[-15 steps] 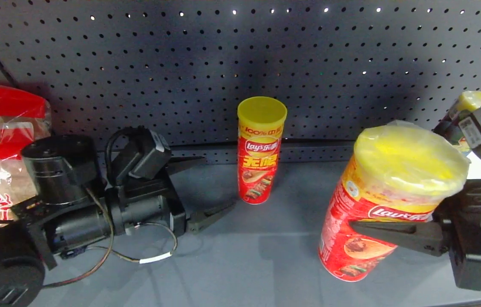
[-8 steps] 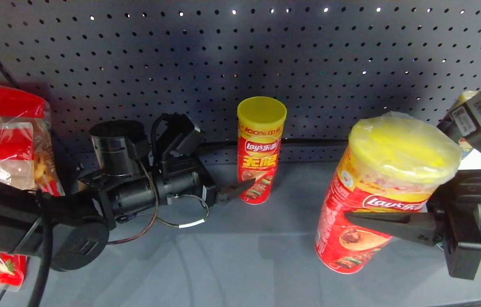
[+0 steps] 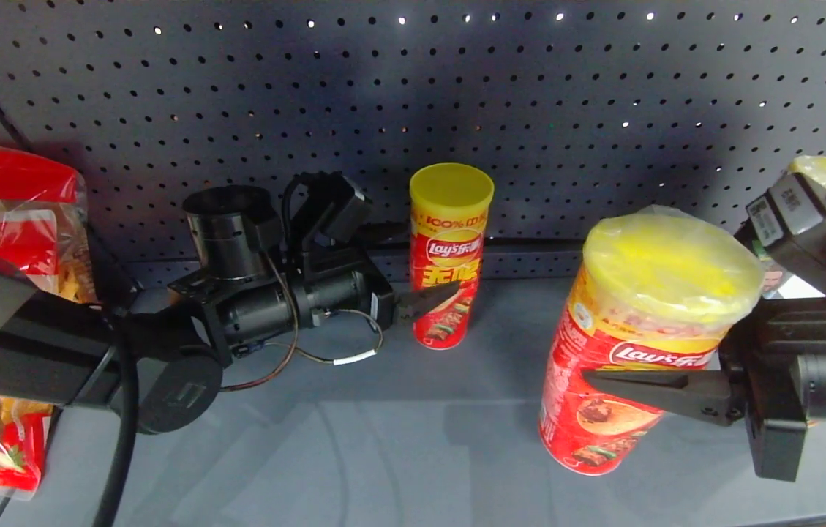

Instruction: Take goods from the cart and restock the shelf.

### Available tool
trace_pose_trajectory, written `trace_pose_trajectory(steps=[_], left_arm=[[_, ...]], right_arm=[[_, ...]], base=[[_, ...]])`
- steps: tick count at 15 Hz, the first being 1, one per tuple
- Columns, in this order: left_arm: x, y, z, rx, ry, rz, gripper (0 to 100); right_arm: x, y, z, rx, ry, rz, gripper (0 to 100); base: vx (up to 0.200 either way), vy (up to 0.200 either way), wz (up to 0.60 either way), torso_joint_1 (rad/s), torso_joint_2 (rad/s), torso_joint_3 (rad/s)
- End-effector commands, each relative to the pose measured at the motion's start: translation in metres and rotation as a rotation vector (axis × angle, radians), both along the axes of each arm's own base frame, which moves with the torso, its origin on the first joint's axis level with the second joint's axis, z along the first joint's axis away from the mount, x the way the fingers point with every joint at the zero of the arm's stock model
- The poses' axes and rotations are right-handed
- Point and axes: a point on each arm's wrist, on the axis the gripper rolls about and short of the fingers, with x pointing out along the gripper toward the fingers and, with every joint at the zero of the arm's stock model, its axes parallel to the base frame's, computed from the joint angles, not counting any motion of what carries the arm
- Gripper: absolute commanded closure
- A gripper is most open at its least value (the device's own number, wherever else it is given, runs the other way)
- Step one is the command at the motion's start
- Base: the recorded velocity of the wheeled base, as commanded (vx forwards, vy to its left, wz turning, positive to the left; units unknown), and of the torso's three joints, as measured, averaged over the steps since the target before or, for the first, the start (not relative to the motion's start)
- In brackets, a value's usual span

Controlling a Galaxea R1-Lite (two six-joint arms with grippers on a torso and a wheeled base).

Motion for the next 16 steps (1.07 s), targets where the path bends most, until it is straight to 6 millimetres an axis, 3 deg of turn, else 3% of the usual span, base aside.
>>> trace_pose_trajectory(steps=[1, 5, 10, 11, 16], left_arm=[[0.003, -0.013, 0.003, -0.017, -0.021, -0.024, 0], [-0.009, -0.033, 0.001, -0.022, -0.003, -0.076, 0], [-0.004, -0.037, -0.005, -0.017, 0.008, -0.055, 0], [-0.005, -0.037, -0.005, -0.017, 0.008, -0.053, 100], [-0.011, -0.033, 0.004, -0.038, -0.013, -0.058, 100]], right_arm=[[0.000, 0.000, -0.001, -0.002, 0.003, 0.002, 100], [0.000, 0.000, -0.001, -0.002, 0.003, 0.002, 100], [-0.002, -0.002, -0.004, -0.007, 0.010, 0.000, 100], [-0.003, -0.002, -0.005, -0.007, 0.011, 0.001, 100], [0.000, -0.001, -0.004, -0.010, 0.012, -0.005, 100]], base=[[0.000, 0.000, 0.00, 0.000, 0.00, 0.000], [0.000, 0.000, 0.00, 0.000, 0.00, 0.000], [0.000, 0.000, 0.00, 0.000, 0.00, 0.000], [0.000, 0.000, 0.00, 0.000, 0.00, 0.000], [0.000, 0.000, 0.00, 0.000, 0.00, 0.000]])
